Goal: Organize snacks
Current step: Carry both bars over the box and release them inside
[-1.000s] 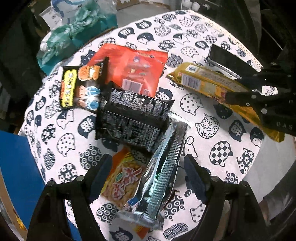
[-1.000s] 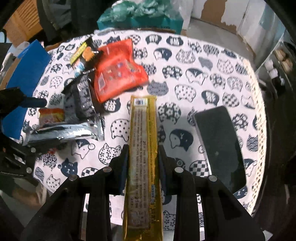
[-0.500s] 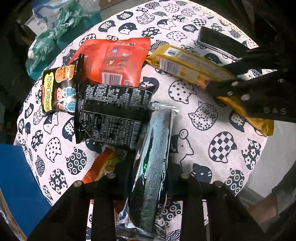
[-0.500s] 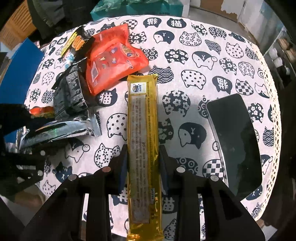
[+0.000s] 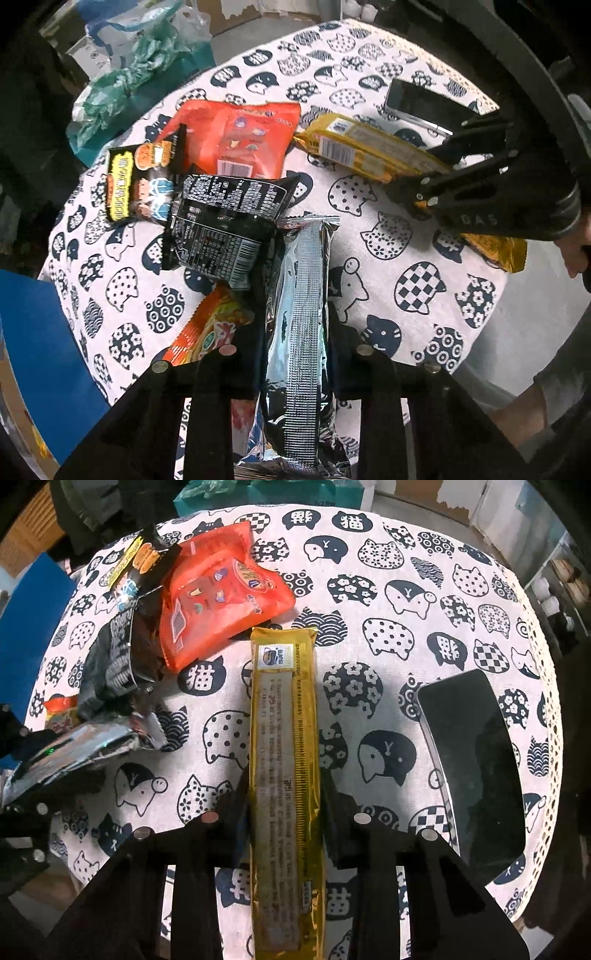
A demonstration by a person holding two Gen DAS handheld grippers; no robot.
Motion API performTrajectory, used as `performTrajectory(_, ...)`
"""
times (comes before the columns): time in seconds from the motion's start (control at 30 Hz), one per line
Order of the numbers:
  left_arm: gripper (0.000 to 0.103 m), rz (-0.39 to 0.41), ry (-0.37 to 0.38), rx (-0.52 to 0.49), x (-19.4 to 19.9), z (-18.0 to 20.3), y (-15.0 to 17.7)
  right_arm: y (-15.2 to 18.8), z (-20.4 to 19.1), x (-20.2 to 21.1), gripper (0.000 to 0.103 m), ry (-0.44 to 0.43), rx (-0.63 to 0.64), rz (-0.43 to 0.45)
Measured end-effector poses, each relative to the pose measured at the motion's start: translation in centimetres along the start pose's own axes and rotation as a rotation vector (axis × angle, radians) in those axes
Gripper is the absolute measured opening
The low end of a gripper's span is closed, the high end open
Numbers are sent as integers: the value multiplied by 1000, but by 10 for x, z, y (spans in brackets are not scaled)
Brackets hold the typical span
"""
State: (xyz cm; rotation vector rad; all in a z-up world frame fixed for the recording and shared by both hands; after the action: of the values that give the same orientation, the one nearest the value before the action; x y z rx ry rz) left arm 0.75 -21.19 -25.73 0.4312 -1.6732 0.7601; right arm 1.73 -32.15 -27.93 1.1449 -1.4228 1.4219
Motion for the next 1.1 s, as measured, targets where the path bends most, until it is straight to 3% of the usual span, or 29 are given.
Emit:
performTrajectory(0.73,27,199,23,139,85,-39,-4,-22,-33,68,31,-22,-6,122)
performTrajectory(1.1,27,255,-60,241,113,-94,11,-49,-69,91,31,-46,39,170)
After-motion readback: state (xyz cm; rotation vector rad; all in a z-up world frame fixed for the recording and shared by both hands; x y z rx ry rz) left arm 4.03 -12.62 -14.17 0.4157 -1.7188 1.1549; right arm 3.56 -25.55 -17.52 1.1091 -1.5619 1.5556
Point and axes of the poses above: each gripper's, at about its wrist camera, not at the fingertips, and x roughly against the way its jaws point, z to its right, y to its underside, the point moved 9 cm from there along -x, roughly the way its jaws point, and after that the axes turned 1 degree about -y, right-handed, at the moved point
